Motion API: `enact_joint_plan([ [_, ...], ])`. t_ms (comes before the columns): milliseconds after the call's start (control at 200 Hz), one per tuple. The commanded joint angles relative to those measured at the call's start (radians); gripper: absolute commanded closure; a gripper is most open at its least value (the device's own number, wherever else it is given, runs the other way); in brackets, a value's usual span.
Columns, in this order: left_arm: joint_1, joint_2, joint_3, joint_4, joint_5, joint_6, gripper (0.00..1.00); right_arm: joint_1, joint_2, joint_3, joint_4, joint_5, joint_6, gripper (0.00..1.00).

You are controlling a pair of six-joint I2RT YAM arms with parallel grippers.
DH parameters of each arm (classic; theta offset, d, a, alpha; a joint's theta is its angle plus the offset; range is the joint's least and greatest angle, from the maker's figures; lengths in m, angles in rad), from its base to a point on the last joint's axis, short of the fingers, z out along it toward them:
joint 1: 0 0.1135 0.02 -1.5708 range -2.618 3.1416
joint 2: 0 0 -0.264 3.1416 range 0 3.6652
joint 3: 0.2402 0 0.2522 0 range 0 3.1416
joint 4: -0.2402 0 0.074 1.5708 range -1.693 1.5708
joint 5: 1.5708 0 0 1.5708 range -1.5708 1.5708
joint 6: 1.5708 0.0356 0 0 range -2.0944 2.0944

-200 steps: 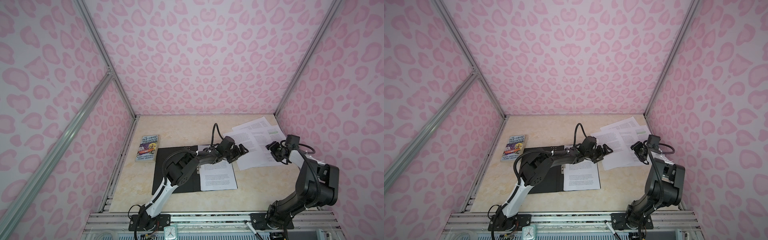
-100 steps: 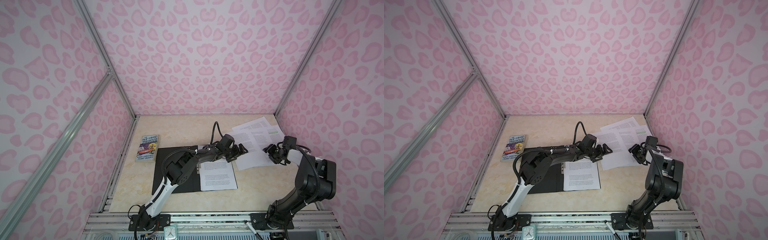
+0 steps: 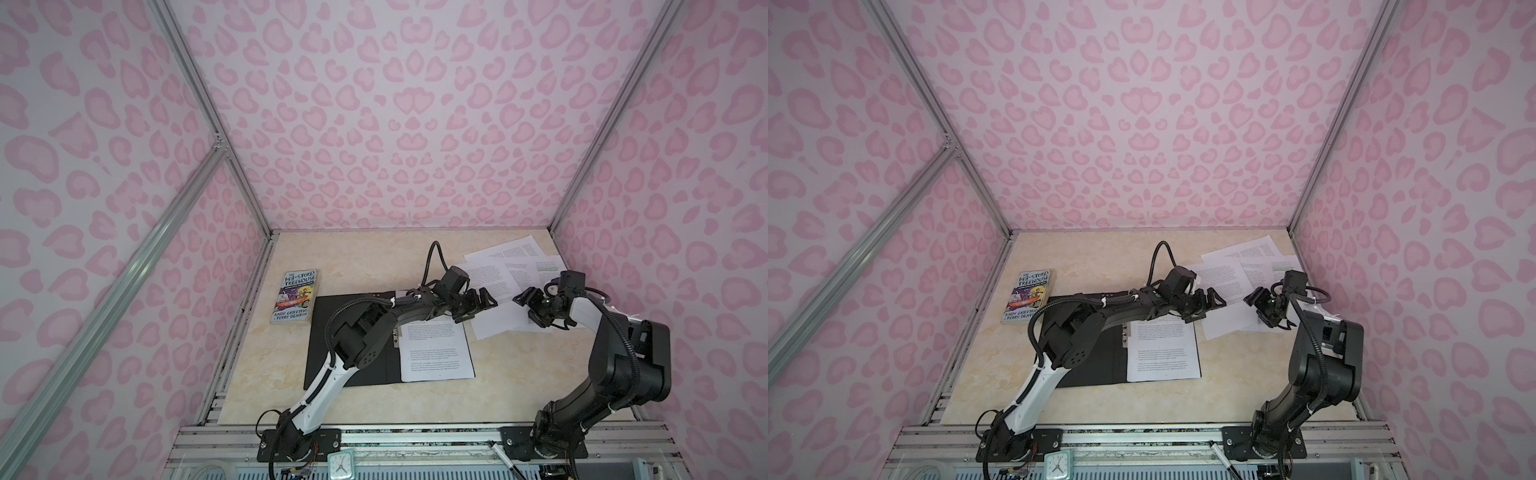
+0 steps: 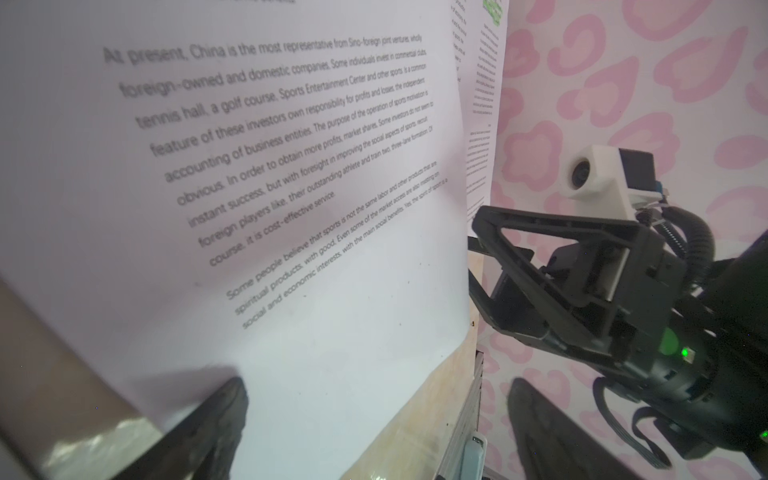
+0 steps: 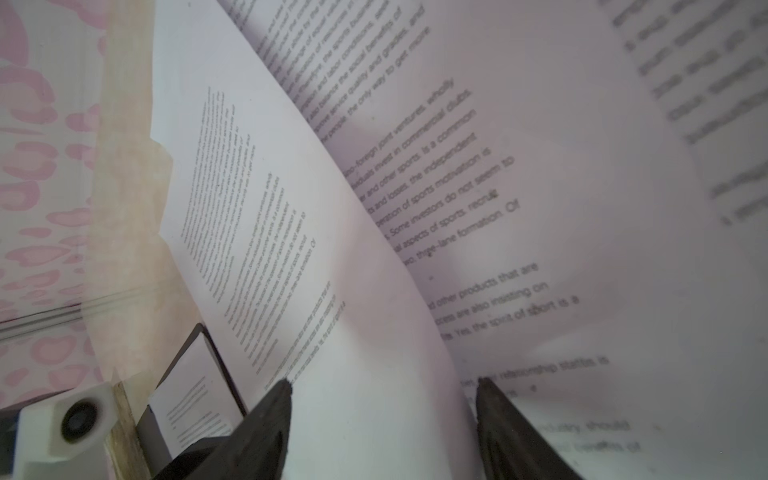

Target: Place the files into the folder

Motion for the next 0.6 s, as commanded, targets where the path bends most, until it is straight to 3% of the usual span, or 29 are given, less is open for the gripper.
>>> enact_joint_plan([
  [0, 0.005, 0.021, -0.016, -0.133, -0.024, 0.03, 0.0, -0.006, -0.023, -0.023, 0.041, -0.151, 0.043, 0.26],
  [140, 0.01, 0.014, -0.034, -0.126, -0.019, 0.033, 0.0, -0.014, -0.052, -0.066, 0.141, -0.245, 0.116, 0.21],
  [320, 0.019, 0.013, -0.044, -0.113, -0.009, 0.024, 0.0, 0.02, -0.146, -0.222, 0.249, -0.263, 0.222, 0.24],
  [420, 0.023, 0.0, -0.06, -0.11, -0.014, 0.028, 0.0, 0.005, -0.216, -0.291, 0.25, -0.249, 0.219, 0.22],
  [595, 0.026, -0.015, -0.082, -0.107, -0.015, 0.037, 0.0, -0.028, -0.189, -0.232, 0.179, -0.223, 0.152, 0.22],
])
